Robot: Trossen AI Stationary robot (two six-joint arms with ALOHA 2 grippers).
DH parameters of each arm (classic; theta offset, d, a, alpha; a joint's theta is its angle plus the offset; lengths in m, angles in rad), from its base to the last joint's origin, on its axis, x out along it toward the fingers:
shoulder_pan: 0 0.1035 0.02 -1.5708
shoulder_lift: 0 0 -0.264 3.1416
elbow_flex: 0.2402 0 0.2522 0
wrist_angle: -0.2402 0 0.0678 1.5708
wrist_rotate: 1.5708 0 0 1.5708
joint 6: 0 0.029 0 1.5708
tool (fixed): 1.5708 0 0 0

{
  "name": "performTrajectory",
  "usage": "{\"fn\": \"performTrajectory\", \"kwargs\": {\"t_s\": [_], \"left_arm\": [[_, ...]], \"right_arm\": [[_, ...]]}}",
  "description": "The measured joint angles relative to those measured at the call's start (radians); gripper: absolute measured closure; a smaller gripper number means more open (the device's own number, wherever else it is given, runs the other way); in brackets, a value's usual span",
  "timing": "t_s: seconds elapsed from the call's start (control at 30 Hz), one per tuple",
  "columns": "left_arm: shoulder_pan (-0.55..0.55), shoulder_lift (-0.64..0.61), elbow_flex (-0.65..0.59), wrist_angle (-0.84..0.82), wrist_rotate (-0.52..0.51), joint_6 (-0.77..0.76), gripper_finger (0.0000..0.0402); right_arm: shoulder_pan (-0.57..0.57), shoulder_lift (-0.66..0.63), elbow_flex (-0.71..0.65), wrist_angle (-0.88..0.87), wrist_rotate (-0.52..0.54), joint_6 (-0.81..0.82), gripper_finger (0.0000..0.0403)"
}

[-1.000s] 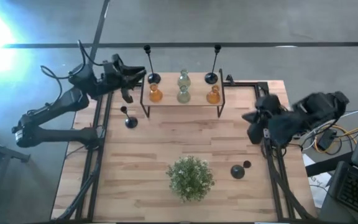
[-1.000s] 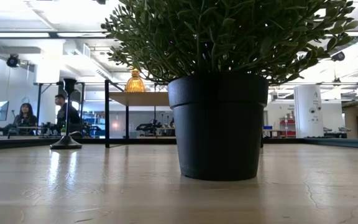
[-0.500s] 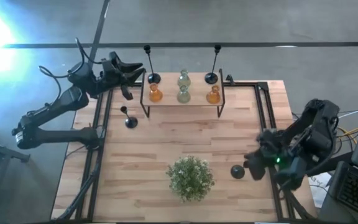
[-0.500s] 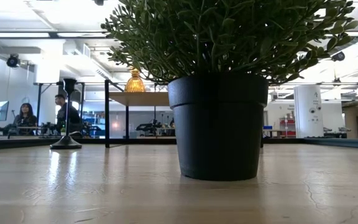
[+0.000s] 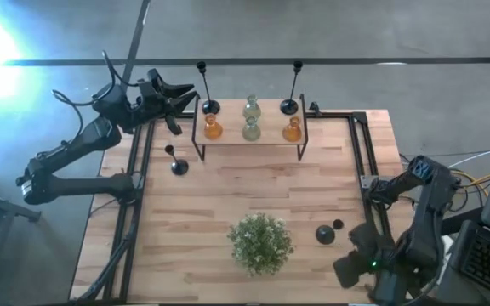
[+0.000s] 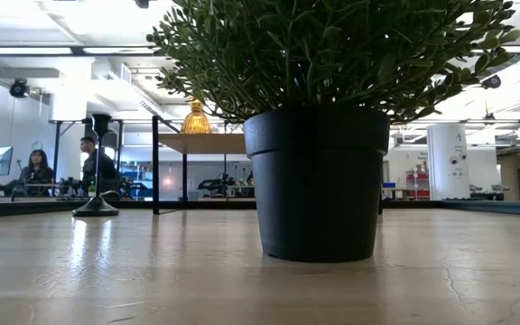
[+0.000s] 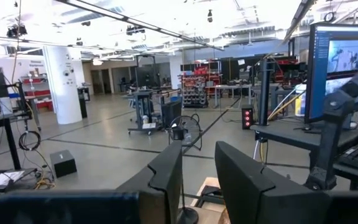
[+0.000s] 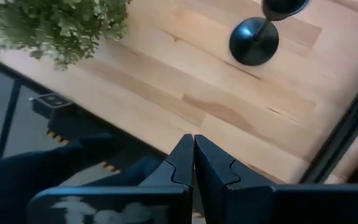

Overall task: Pick & Place candle stick holders
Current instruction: Put the right small black candle holder on the shelf

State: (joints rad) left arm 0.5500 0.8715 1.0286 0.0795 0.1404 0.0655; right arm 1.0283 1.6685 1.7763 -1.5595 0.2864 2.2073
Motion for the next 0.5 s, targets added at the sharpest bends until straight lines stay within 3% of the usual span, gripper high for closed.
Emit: {"fn": "performTrajectory", "kwargs": {"t_s": [0.27, 0.5], "left_arm": [[0.007, 0.0, 0.006, 0.004, 0.0, 0.008, 0.03], [0.006, 0.0, 0.006, 0.017, 0.0, 0.012, 0.03]], "right_arm": [[-0.001, 0.146, -0.011, -0.009, 0.0, 0.004, 0.0395], [-0.068, 0.262, -0.114, -0.001, -0.033, 0.034, 0.0395]]}}
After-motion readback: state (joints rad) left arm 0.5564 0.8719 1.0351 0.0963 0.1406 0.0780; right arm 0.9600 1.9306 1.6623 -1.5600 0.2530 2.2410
